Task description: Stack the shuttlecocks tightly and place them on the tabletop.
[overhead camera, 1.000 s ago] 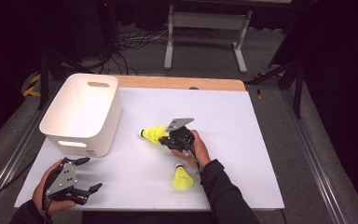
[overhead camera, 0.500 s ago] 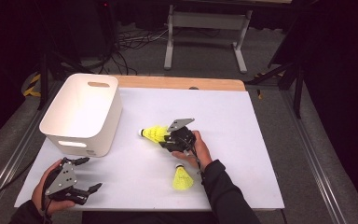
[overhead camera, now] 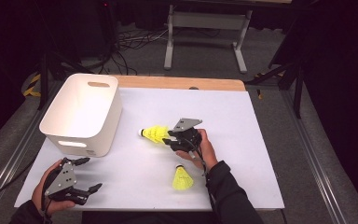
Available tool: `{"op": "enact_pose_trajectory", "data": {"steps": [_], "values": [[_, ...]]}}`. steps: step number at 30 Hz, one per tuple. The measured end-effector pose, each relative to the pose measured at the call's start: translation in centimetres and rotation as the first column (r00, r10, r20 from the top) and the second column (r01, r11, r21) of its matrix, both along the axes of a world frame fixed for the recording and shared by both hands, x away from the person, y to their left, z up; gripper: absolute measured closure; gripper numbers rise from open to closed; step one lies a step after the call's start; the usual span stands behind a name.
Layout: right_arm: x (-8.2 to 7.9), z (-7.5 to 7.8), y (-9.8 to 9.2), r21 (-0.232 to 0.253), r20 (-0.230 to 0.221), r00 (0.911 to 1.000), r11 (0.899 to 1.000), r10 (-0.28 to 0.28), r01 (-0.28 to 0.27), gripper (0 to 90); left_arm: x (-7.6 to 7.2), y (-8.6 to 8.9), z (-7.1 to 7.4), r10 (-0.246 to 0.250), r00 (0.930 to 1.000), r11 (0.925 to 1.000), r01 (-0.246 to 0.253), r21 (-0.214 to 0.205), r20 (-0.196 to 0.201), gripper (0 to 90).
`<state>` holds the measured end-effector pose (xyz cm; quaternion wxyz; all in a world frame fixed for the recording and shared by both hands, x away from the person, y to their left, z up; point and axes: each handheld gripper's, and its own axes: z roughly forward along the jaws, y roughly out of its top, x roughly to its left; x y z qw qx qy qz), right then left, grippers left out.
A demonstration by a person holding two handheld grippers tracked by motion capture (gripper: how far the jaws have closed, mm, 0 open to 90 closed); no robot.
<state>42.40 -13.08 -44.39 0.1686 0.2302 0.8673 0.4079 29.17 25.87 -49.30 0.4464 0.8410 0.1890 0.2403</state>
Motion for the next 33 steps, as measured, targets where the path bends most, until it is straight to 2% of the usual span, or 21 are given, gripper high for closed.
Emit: {"op": "enact_pose_trajectory", "data": {"steps": [9, 20, 26, 33], "values": [[-1.4, 1.6, -0.8, 0.012, 0.077, 0.9970, 1.000, -0.006, 0.005, 59.5, 0.0, 0.0, 0.0, 0.004, 1.0000, 1.0000, -0.004, -0.001, 0.003, 7.4], [-2.6, 2.9, -1.5, 0.012, 0.137, 0.9903, 1.000, -0.020, 0.019, 51.0, 0.0, 0.0, 0.0, 0.001, 1.0000, 1.0000, -0.001, -0.003, 0.001, 7.4], [-3.3, 3.4, -2.3, 0.030, 0.152, 0.9869, 0.998, -0.052, 0.048, 35.6, 0.0, 0.0, 0.0, -0.001, 1.0000, 1.0000, 0.001, -0.007, 0.000, 7.4], [-4.2, 3.6, -2.9, 0.049, 0.170, 0.9824, 0.996, -0.077, 0.070, 25.4, -0.1, 0.0, 0.1, 0.000, 1.0000, 1.0000, 0.000, -0.006, 0.006, 7.4]]}}
